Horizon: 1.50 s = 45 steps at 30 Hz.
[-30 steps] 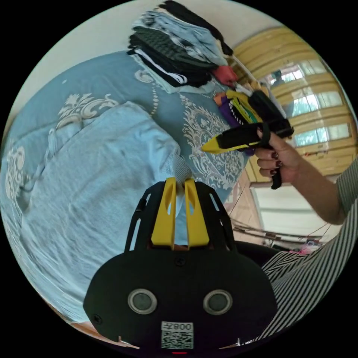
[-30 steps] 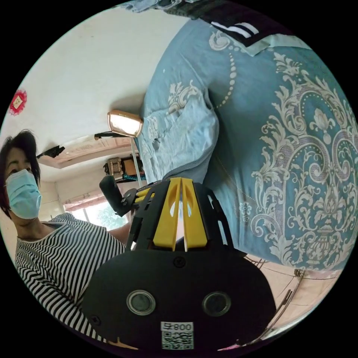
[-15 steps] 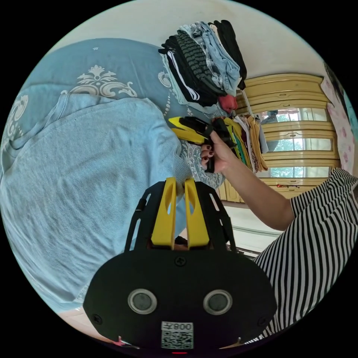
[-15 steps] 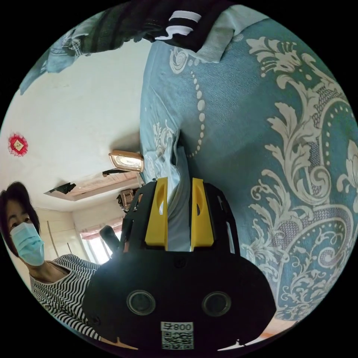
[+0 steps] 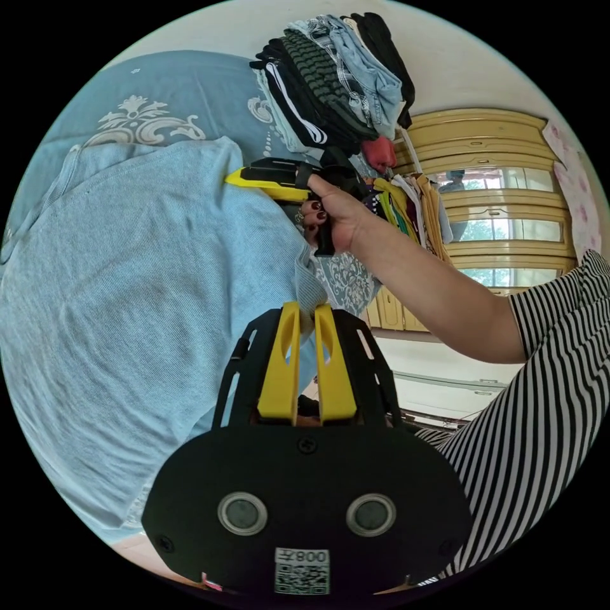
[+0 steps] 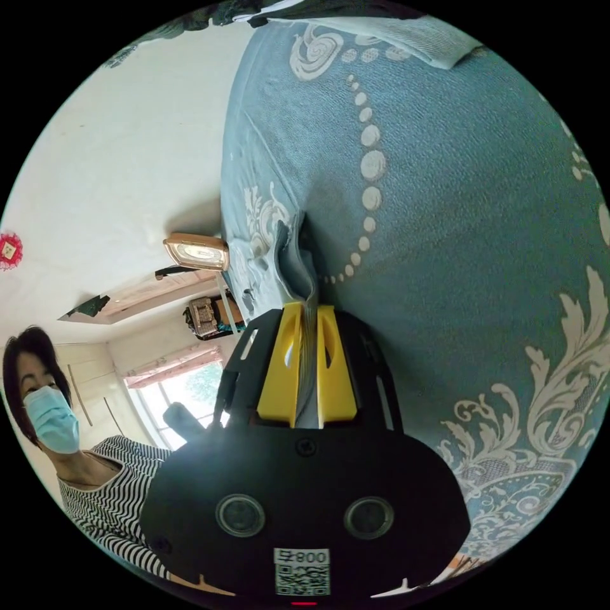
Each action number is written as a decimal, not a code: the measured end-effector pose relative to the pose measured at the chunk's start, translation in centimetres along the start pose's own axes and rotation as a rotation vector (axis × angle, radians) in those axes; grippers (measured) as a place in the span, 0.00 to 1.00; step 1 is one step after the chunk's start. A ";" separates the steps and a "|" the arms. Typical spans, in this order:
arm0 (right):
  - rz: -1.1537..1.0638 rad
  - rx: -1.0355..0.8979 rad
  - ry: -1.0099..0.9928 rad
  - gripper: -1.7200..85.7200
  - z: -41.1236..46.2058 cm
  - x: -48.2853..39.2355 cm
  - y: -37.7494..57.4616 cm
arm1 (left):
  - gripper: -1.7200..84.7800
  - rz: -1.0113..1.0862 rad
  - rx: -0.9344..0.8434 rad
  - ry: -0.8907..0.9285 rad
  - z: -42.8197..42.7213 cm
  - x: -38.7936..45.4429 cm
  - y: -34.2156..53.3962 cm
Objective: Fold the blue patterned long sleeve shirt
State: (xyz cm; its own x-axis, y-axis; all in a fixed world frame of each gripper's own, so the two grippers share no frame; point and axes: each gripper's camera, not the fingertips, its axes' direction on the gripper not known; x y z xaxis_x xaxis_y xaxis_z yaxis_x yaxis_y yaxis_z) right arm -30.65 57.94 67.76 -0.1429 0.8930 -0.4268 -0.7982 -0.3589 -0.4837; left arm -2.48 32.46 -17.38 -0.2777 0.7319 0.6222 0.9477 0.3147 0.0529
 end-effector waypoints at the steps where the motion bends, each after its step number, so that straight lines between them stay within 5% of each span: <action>1: 0.003 -0.003 -0.006 0.06 0.1 -1.5 -0.3 | 0.06 0.008 0.004 0.005 0.0 -0.3 0.7; 15: -0.206 -0.031 -0.026 0.05 6.3 -31.8 -1.5 | 0.06 -0.126 0.288 0.123 -6.8 -9.1 16.6; 31: -0.574 -0.480 0.068 0.05 38.8 -68.8 -1.9 | 0.06 -0.673 0.829 0.063 -11.0 -23.9 47.1; 45: -0.642 -0.615 0.347 0.07 54.3 -86.5 -0.1 | 0.07 -0.898 0.927 0.074 -6.0 -33.7 58.5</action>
State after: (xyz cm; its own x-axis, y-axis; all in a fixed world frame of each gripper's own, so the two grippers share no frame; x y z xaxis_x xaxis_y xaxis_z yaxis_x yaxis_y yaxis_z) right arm -50.00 -4.46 146.23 0.4757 0.8744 -0.0952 -0.2026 0.0036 -0.9792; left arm 63.28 22.54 -30.60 -0.7193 0.0214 0.6943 -0.0353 0.9971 -0.0672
